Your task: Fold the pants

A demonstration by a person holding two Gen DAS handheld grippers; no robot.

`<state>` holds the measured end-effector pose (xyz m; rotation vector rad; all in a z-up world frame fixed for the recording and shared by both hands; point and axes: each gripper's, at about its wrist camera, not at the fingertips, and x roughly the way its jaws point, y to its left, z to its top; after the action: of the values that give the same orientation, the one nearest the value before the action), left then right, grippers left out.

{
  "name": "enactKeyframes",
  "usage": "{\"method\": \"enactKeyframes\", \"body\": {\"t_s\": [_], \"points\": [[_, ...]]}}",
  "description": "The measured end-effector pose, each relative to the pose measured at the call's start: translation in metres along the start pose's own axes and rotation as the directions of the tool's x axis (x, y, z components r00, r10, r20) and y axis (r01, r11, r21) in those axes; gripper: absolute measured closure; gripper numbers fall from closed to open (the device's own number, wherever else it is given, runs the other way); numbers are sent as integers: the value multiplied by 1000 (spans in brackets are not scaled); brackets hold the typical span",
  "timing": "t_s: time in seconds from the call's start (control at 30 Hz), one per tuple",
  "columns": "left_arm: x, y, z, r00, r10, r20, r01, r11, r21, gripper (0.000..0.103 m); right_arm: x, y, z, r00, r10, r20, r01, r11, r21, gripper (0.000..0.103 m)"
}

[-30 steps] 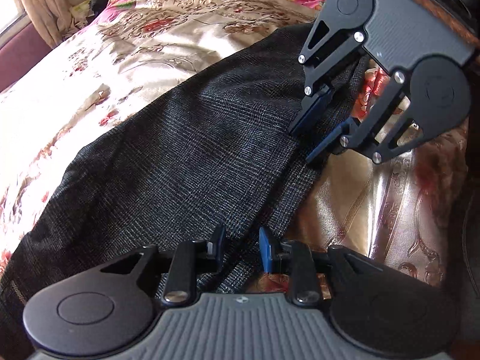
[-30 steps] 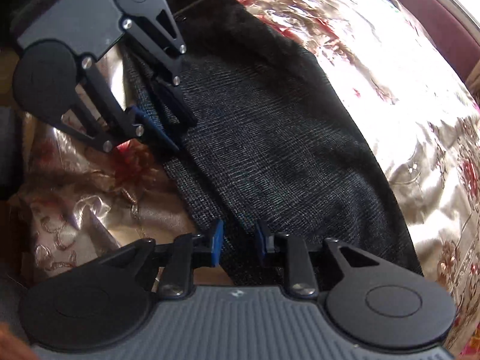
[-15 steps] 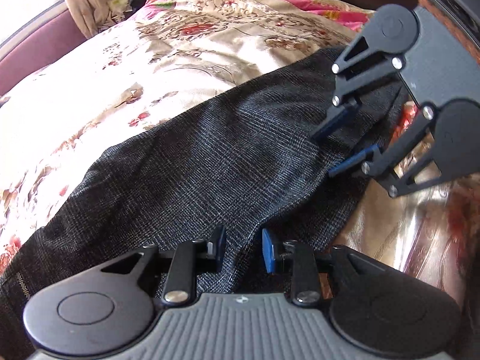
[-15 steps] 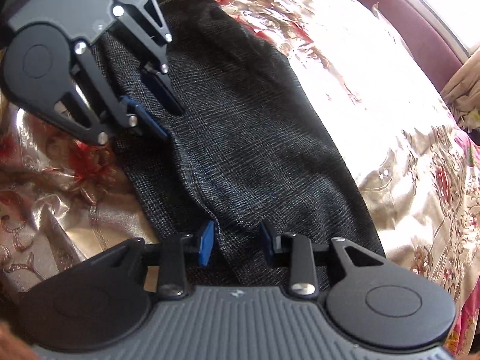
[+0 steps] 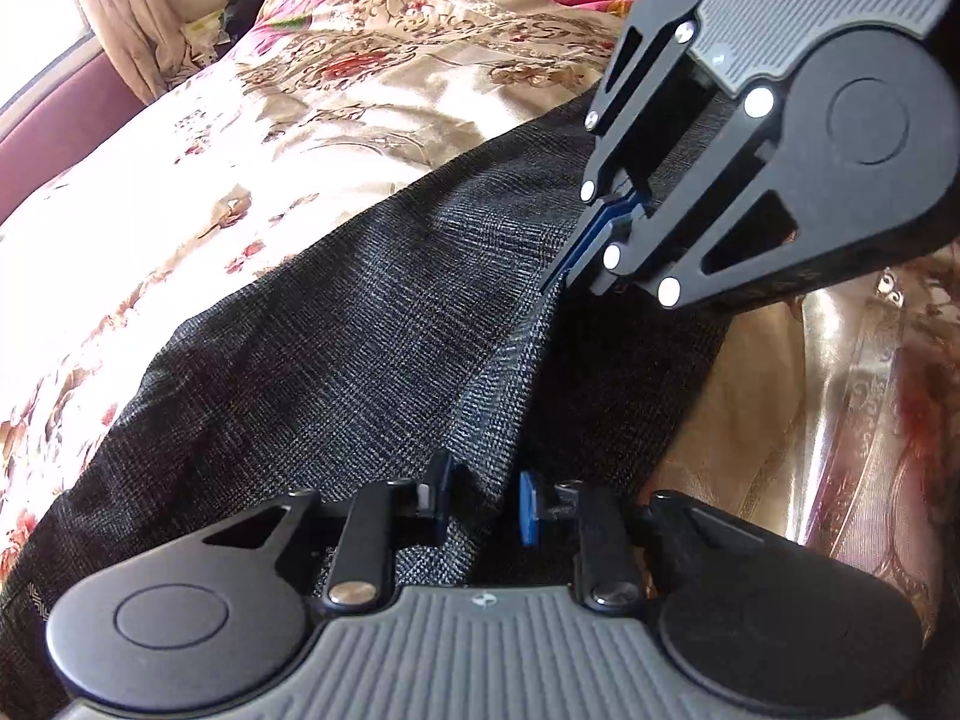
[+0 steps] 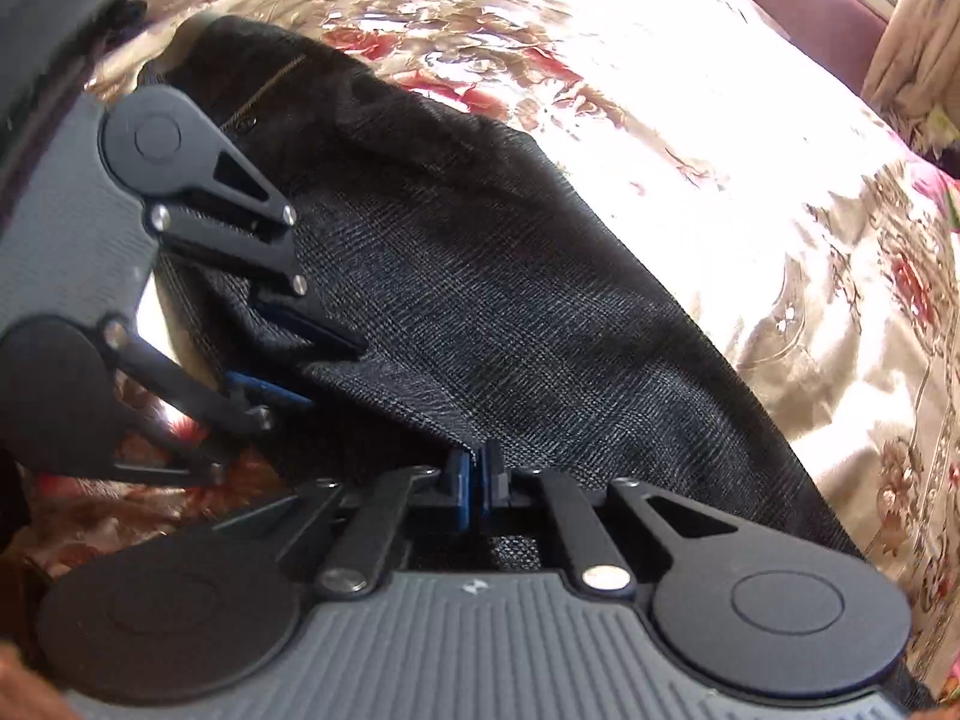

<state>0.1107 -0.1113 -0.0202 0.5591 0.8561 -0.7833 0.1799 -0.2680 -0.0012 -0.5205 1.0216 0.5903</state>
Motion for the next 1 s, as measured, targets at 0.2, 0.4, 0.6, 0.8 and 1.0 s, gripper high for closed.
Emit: {"method": "enactKeyframes", "body": {"t_s": [0.2, 0.4, 0.6, 0.8, 1.0], "points": [[-16, 9, -2, 996, -85, -23, 84, 996, -42, 83, -12, 9, -7, 996, 76, -47, -77, 997, -13, 100], [-1, -10, -15, 996, -54, -73, 54, 998, 10, 80, 16, 22, -19, 987, 88, -138, -88, 996, 6, 95], [-33, 13, -21, 998, -42, -40, 40, 998, -46, 68, -15, -2, 1, 987, 127, -97, -118, 989, 92, 94], [-61, 73, -40, 990, 137, -21, -138, 968, -207, 51, -20, -20, 29, 992, 127, 11, -127, 975, 182, 87], [-65, 91, -94, 982, 90, -164, -133, 953, -274, 51, 1, -1, 25, 973, 178, -149, -166, 982, 93, 86]]}}
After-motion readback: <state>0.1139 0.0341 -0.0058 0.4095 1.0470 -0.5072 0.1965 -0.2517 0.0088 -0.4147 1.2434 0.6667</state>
